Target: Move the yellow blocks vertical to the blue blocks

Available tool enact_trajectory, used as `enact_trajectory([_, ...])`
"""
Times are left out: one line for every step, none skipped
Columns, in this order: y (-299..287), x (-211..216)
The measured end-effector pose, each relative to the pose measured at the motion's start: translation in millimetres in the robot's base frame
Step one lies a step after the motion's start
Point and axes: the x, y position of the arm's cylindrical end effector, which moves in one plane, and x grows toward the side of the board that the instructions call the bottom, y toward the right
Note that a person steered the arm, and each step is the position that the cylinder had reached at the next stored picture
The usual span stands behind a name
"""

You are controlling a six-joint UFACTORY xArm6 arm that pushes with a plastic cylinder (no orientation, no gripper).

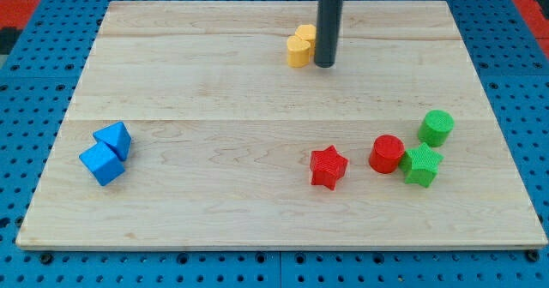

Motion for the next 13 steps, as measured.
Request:
enact_trajectory([14.4, -29.8])
enact_trajectory([-35.3, -55.6])
enact_trajectory([-119.1, -33.8])
enact_trajectory([-229.2, -12.9])
enact_trajectory([-315.8, -12.8])
enact_trajectory([-247.9, -54.5])
enact_trajectory([-141.2, -79.3])
enact_trajectory([-40.0, -66.7])
enact_trajectory([-30.6, -20.9])
enact_trajectory([-94.7, 11.7])
enact_trajectory([-167.0, 14.9])
enact_trajectory([-170.1, 7.1])
enact_trajectory([-130.7, -9.9])
